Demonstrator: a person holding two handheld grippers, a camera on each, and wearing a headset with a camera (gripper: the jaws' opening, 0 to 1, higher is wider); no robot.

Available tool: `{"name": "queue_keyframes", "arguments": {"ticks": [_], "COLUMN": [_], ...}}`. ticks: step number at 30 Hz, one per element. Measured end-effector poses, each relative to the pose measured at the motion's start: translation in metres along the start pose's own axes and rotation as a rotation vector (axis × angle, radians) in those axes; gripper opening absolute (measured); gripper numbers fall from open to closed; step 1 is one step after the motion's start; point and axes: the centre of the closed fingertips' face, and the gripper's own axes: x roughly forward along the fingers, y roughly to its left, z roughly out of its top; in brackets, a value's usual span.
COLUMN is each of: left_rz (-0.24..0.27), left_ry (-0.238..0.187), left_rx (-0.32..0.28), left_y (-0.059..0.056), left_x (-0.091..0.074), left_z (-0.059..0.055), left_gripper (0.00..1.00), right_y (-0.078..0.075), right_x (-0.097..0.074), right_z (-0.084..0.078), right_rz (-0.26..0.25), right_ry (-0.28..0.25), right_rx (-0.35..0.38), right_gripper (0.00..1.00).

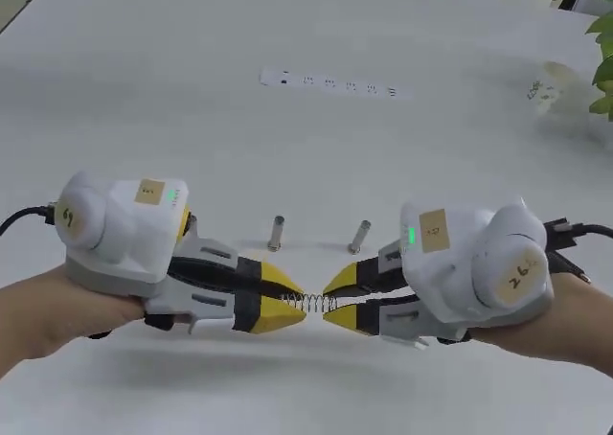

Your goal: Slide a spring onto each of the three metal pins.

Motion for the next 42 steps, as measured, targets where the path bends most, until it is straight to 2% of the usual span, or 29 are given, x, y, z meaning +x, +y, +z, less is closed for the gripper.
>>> {"name": "queue_keyframes", "arguments": {"ticks": [8,16,23,30,33,42], "left_rz": [-0.007,-0.003,0.004,0.007,0.005,0.007], "left_ry": [0.008,0.012,0.005,0.015,0.014,0.018], "left_rx": [-0.002,-0.001,-0.001,0.005,0.006,0.014], "left_y": [-0.002,-0.001,0.000,-0.002,-0.003,-0.003], "left_x": [-0.001,-0.001,-0.003,-0.003,-0.002,0.000], "left_z": [-0.002,-0.003,-0.001,-0.003,-0.003,-0.002], "left_gripper": [0.02,0.02,0.02,0.02,0.02,0.02], "right_y": [0.000,-0.002,-0.004,-0.002,-0.004,-0.005], "right_x": [-0.006,-0.014,-0.014,-0.013,-0.014,-0.012], "right_z": [0.007,0.027,0.040,0.048,0.056,0.062], "right_rz": [0.023,0.051,0.065,0.069,0.065,0.036], "right_ry": [-0.003,-0.065,-0.123,-0.155,-0.198,-0.225], "right_rx": [-0.036,-0.034,0.011,0.033,0.067,0.051], "right_gripper": [0.07,0.07,0.07,0.07,0.07,0.07]}}
